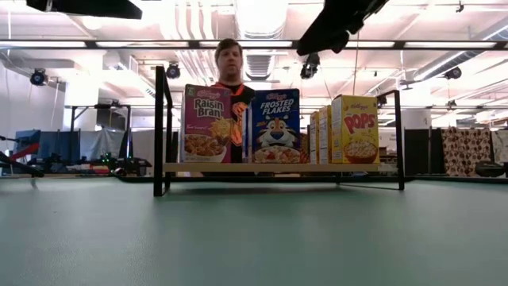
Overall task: Stack cereal on shelf
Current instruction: Put the blue cereal box on the shelf aligned with the other blue cereal boxes
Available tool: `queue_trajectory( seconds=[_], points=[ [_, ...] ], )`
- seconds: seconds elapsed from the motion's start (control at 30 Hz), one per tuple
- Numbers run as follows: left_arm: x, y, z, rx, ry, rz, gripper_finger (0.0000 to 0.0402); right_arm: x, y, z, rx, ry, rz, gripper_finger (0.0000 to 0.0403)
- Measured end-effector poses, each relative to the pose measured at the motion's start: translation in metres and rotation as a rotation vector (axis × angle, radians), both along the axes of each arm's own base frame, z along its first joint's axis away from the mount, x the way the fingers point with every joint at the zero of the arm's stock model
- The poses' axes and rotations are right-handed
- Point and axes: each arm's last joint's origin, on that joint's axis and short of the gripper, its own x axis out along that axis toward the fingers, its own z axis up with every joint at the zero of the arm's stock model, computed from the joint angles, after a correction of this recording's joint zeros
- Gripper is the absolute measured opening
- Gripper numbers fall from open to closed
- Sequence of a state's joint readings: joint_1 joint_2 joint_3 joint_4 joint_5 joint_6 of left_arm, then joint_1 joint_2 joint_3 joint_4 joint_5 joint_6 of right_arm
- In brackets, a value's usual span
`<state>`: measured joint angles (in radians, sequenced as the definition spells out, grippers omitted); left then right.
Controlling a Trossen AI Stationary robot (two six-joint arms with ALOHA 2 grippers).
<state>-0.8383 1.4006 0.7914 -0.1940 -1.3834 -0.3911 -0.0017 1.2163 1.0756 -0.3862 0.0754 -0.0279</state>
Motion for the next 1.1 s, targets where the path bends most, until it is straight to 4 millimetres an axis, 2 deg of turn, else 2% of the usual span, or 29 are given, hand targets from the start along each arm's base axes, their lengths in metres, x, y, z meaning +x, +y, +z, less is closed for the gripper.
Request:
queue_trajectory(
  seconds=[0.17,0.33,0.53,0.77,1.1],
  points=[
    [0.008,0.001,0.003,-0.001,0.046,-0.044,0.0000,-0.002,0.013,-0.007,0.013,0.029,0.035,0.0082],
    [0.017,0.000,0.007,-0.008,0.128,-0.184,0.0000,-0.006,0.022,-0.026,0.015,0.035,0.051,0.0017],
    [0.026,0.003,0.015,0.029,0.186,-0.344,0.0000,-0.013,0.021,-0.050,-0.037,-0.060,-0.108,0.0012],
    [0.034,0.019,0.022,0.078,0.195,-0.308,0.0000,-0.015,0.017,-0.078,-0.059,-0.166,-0.267,0.0012],
    [0.045,0.037,0.022,0.089,0.205,-0.228,0.0000,-0.013,0.017,-0.084,-0.025,-0.279,-0.280,0.0012]
  ],
)
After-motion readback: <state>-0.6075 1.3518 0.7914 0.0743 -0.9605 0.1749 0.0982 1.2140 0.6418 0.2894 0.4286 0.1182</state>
